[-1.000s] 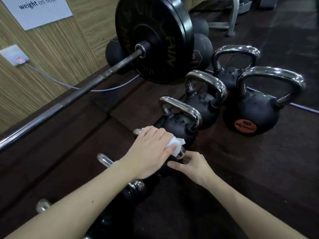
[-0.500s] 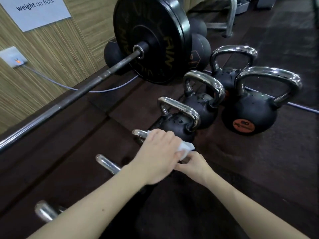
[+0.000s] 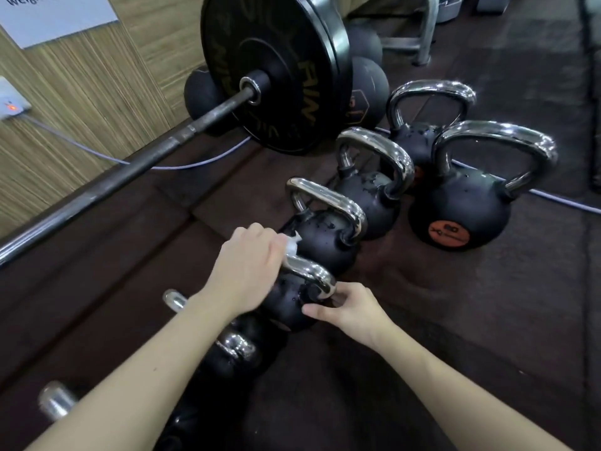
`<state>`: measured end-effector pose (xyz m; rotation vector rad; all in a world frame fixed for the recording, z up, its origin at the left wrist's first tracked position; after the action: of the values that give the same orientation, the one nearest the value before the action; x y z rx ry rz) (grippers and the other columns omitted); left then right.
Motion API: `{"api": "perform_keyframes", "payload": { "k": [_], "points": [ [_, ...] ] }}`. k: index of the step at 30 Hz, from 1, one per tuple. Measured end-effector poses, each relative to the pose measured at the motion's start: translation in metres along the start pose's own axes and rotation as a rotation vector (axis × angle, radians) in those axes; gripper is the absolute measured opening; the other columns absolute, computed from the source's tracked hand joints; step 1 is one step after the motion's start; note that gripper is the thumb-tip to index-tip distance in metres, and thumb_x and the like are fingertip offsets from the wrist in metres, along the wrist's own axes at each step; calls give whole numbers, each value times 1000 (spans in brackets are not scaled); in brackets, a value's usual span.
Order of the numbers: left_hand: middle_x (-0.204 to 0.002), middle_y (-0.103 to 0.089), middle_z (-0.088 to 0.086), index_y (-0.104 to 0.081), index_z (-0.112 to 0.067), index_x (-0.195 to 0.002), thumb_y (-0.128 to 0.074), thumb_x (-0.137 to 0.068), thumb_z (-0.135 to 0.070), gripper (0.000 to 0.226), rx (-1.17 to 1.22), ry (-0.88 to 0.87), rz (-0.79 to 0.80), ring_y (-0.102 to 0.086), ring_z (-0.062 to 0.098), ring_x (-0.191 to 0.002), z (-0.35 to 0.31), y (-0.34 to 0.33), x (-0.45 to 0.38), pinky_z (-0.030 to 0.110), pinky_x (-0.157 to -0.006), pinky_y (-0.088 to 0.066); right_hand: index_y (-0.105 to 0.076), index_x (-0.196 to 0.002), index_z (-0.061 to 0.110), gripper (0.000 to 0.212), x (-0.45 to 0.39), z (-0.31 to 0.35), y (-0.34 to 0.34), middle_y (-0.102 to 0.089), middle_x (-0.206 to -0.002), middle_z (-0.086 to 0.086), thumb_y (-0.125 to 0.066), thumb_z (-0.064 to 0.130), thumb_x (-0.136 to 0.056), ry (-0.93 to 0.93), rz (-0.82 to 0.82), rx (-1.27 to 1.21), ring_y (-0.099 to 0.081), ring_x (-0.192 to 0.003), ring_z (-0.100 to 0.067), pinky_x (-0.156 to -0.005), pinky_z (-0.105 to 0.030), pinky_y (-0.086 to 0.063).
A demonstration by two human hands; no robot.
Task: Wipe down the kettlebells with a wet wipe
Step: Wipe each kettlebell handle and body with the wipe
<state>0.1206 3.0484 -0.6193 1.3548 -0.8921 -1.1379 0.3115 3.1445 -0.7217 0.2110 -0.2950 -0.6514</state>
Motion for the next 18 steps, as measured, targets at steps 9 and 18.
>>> {"api": "perform_keyframes", "payload": {
  "k": [9, 18],
  "points": [
    [-101, -51, 1, -62, -19, -106, -54, -97, -36, 20, -106, -272, 36, -49, 28, -99, -86, -6, 17, 49, -107, -36, -54, -85, 34, 16, -9, 0, 4, -62, -75, 11, -68, 42, -84, -19, 60, 438, -62, -70, -5, -54, -14, -40],
    [-106, -65, -5, -66, -26, -119, -35, -108, -28, 33, 226, 7, -28, -61, 26, -101, -1, 9, 13, 44, -95, -45, -49, -149, 45, 107, -4, -8, 45, -48, -156, 18, -86, 78, -54, -23, 146, 275, -42, -143, 3, -122, -28, -36]
  ]
}}
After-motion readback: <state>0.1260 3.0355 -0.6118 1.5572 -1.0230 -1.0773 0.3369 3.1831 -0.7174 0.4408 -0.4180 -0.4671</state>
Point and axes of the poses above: each hand's wrist, its own x-axis away from the middle knuckle, its own y-axis out of the back of the hand, z = x × y, the point moved 1 cm from there along -x, towards the middle knuckle
